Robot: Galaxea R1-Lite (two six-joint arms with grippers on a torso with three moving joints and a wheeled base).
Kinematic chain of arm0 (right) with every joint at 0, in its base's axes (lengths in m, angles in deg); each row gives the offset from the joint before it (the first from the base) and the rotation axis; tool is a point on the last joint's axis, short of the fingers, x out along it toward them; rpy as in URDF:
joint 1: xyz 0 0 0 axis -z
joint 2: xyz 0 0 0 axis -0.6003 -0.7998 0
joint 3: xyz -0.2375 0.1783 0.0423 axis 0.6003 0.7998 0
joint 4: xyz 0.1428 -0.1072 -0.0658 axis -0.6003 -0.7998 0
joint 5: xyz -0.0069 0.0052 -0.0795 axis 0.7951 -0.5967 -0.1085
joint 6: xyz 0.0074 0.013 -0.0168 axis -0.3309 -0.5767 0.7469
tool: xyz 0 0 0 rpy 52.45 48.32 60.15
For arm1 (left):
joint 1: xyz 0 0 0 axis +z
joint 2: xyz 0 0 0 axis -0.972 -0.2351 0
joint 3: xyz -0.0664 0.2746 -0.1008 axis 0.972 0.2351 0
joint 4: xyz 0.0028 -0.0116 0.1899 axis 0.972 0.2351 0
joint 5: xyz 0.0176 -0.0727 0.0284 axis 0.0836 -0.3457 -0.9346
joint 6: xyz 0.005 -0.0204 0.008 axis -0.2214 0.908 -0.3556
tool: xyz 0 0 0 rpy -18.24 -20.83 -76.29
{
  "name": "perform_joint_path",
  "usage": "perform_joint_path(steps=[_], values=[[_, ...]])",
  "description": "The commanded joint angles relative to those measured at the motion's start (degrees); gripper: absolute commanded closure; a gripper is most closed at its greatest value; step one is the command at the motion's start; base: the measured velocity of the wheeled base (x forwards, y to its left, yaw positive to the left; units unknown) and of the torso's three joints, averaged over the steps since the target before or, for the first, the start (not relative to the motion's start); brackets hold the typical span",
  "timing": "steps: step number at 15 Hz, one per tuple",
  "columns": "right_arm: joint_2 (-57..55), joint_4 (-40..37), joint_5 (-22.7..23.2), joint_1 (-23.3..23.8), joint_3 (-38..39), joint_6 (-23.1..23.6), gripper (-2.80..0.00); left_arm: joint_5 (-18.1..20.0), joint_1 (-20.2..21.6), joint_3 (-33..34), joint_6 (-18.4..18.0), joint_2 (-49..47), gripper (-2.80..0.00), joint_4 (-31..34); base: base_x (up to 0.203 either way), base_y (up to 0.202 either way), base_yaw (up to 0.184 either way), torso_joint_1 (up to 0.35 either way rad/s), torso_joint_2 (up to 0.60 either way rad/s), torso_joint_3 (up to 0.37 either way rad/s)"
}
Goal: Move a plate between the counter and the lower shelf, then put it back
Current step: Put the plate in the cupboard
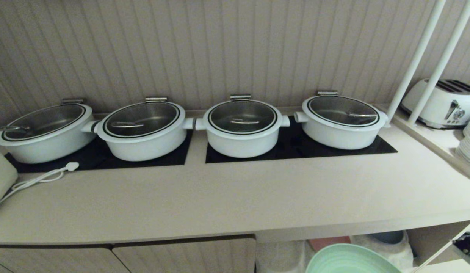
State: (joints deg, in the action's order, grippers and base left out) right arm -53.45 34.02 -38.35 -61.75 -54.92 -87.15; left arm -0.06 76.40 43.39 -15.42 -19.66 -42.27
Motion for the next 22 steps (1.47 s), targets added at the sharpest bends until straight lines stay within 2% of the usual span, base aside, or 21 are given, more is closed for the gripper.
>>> perform_joint_path(steps=[1,7,22], values=[[0.23,-0.21,1.14,-0.02,-0.09,0.04,0.00,-0.02,0.00,0.00,0.03,0.02,0.00,-0.01,0.000,0.000,0.000,0.000,0.00,0.000],[0.29,-0.29,2.68,-0.10,-0.36,0.22,0.00,-0.02,0.00,0.00,0.03,0.02,0.00,-0.01,0.000,0.000,0.000,0.000,0.00,0.000],[-0.32,-0.12,2.86,-0.10,-1.06,-0.13,0.00,-0.02,0.00,0.00,0.03,0.02,0.00,-0.01,0.000,0.000,0.000,0.000,0.00,0.000]])
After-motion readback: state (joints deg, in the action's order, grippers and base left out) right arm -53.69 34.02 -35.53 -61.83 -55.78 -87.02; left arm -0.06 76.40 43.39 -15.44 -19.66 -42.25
